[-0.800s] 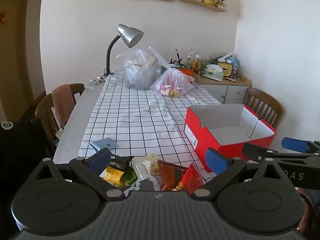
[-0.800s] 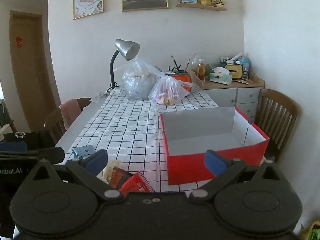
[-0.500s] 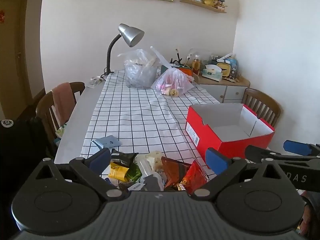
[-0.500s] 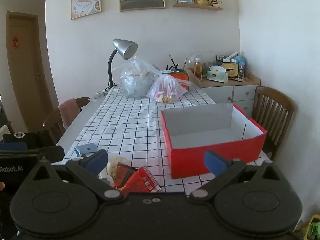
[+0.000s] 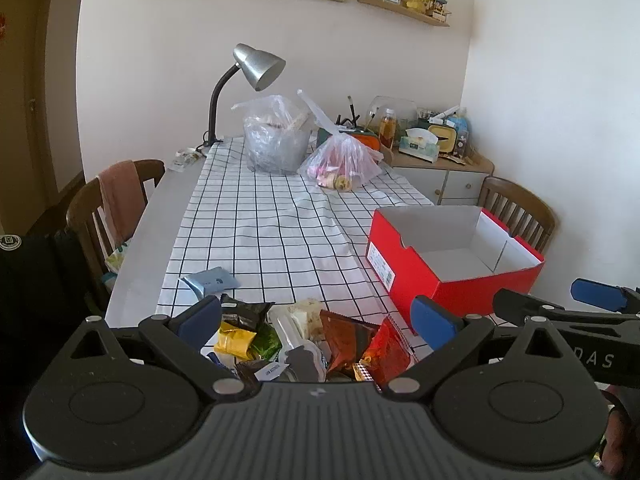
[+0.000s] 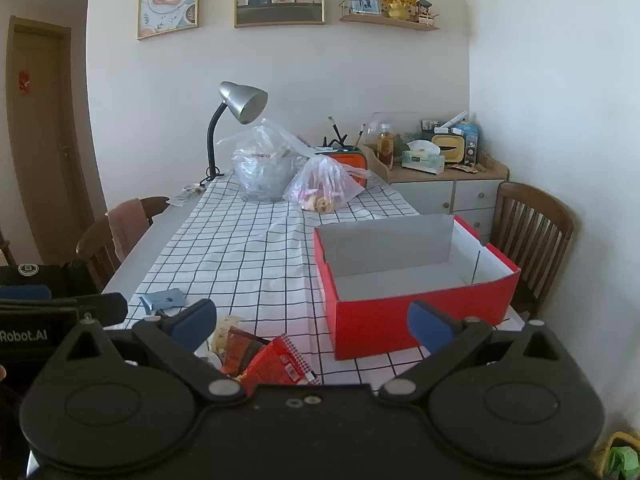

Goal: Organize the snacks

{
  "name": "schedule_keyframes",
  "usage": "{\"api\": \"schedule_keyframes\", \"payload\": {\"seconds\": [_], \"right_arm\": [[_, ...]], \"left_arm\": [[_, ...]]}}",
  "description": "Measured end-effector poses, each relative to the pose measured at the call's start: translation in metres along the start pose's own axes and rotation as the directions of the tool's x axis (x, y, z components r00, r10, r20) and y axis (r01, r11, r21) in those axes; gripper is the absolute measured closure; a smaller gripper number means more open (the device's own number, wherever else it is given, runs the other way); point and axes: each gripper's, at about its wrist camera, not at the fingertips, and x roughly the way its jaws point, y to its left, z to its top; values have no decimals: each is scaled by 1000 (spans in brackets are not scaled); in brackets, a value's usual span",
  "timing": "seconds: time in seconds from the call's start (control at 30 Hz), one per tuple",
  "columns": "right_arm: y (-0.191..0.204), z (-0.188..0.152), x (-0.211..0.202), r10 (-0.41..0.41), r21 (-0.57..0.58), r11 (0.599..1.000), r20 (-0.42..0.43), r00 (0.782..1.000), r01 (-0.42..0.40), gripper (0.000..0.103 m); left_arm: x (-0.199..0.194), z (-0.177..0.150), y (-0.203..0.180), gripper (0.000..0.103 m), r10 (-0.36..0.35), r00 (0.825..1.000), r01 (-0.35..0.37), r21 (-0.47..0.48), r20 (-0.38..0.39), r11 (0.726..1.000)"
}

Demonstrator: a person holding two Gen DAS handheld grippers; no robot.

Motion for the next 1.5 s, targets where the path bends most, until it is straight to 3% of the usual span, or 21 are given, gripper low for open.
{"api": "schedule_keyframes", "payload": {"seconds": [1.5], "right_arm": [[-2, 4, -4, -29, 6, 1000, 17, 999, 29, 1]], "left_arm": [[-3, 5, -5, 1, -28, 999, 28, 19, 19, 999]]}}
